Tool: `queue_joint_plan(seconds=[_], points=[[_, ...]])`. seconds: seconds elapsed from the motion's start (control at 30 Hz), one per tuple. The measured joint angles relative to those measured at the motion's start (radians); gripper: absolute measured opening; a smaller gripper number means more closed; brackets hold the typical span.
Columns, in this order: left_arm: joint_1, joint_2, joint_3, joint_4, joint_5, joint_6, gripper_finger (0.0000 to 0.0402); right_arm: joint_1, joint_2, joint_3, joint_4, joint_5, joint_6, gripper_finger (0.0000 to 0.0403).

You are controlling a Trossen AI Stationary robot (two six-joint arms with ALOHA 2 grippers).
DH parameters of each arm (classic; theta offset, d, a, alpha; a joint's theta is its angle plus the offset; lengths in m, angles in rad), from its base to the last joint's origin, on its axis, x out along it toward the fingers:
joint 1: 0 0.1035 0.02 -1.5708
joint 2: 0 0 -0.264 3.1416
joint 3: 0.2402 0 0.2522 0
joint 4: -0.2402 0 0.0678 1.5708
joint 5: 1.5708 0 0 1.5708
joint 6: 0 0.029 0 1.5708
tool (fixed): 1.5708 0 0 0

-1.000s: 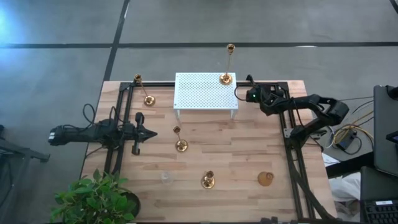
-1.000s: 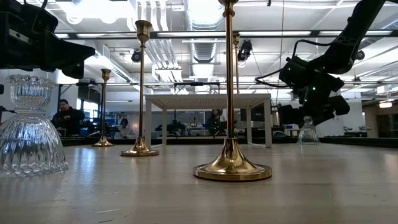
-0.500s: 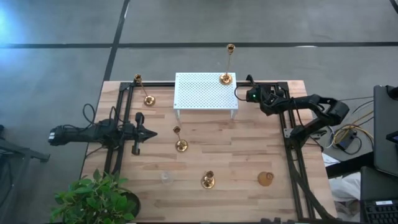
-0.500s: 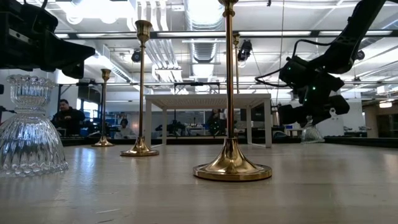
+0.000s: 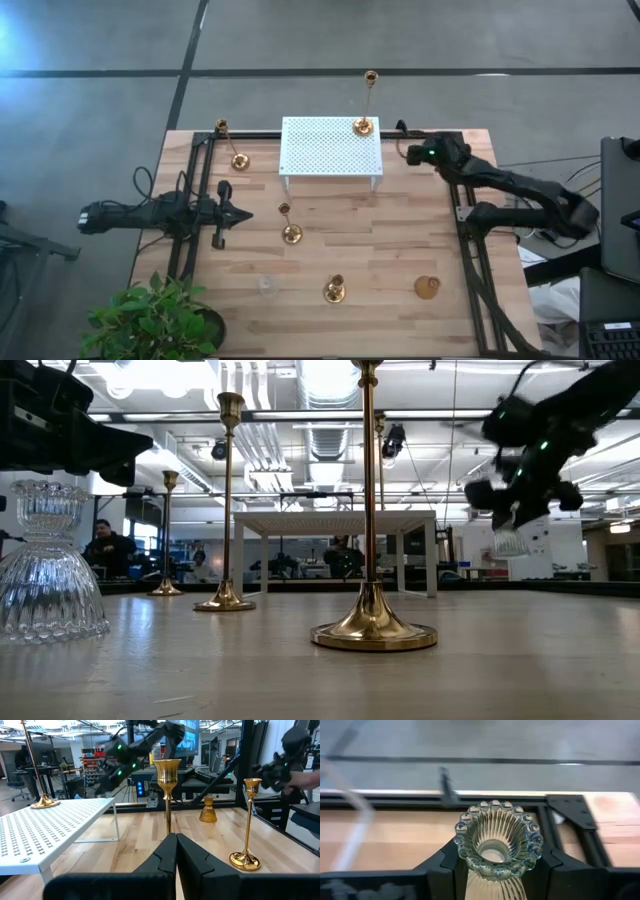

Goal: Pick & Place candle stick holders
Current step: Put the blue glass candle holder on the shelf

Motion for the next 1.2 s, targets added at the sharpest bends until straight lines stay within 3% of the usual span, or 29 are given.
queue_joint_plan(seconds=[0.27, 0.4, 0.53, 0.73, 1.07, 1.2], points=[[0.0, 0.0, 0.0, 0.0, 0.0, 0.0, 0.0014, 0.0, -0.369, 0.037, -0.047, -0.359, -0.17, 0.0126], [0.0, 0.0, 0.0, 0.0, 0.0, 0.0, 0.0014, 0.0, -0.429, 0.139, -0.161, -0.495, -0.234, 0.0126], [0.0, 0.0, 0.0, 0.0, 0.0, 0.0, 0.0014, 0.02, -0.411, 0.255, -0.262, -0.585, -0.281, 0.0126], [0.0, 0.0, 0.0, 0.0, 0.0, 0.0, 0.0014, 0.097, -0.334, 0.374, -0.353, -0.6, -0.321, 0.0126], [0.0, 0.0, 0.0, 0.0, 0.0, 0.0, 0.0014, 0.286, -0.135, 0.47, -0.354, -0.595, -0.333, 0.0126], [0.0, 0.0, 0.0, 0.0, 0.0, 0.0, 0.0014, 0.371, -0.06, 0.507, -0.351, -0.546, -0.332, 0.0126]])
